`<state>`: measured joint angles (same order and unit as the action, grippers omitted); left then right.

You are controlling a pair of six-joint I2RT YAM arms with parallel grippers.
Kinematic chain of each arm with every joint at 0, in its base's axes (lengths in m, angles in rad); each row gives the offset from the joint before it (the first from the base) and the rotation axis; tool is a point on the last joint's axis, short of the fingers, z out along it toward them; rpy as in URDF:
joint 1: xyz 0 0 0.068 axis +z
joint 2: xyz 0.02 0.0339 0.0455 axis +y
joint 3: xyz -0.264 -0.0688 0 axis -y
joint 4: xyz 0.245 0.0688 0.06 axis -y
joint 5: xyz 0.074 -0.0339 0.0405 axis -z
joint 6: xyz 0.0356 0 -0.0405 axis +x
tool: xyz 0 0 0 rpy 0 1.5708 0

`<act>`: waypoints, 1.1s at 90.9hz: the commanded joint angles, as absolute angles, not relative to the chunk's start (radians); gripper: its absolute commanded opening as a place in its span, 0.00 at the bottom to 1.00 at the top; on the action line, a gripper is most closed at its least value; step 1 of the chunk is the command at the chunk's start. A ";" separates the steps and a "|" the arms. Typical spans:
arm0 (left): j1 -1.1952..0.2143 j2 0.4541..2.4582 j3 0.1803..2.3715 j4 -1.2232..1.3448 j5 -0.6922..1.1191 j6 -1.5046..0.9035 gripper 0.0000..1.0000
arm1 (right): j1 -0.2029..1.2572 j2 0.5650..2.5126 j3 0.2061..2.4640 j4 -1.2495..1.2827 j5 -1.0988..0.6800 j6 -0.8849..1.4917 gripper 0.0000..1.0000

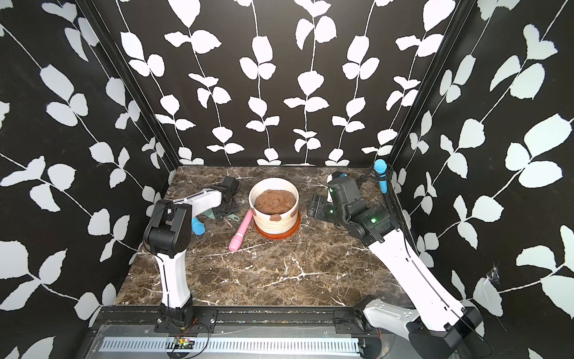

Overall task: Scrub the dried mud off the ceramic pot
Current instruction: Pick up the brush from the center of the board.

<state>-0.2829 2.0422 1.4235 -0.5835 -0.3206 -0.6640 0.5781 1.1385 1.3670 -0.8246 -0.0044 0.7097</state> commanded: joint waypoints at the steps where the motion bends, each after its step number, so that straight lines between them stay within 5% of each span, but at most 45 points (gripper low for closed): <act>1: -0.278 1.970 1.414 -0.677 -0.242 -0.677 0.66 | 0.581 1.107 1.366 -0.831 0.000 0.700 0.77; 11: -0.293 1.911 1.408 -0.693 -0.207 -0.714 0.72 | 0.581 1.082 1.343 -0.826 0.011 0.678 0.77; 50: -0.421 1.856 1.372 -0.741 -0.334 -0.969 0.73 | 0.582 1.142 1.349 -0.803 -0.047 0.670 0.76; 86: -0.412 1.965 1.373 -0.732 -0.336 -1.139 0.68 | 0.624 1.160 1.334 -0.761 -0.109 0.581 0.79; 100: -0.401 2.001 1.389 -0.693 -0.356 -1.117 0.64 | 0.650 1.158 1.349 -0.765 -0.097 0.531 0.86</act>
<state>-0.4141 1.9888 1.3785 -0.7071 -0.3302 -1.1034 0.6296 1.1641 1.3396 -0.7929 -0.1024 0.5907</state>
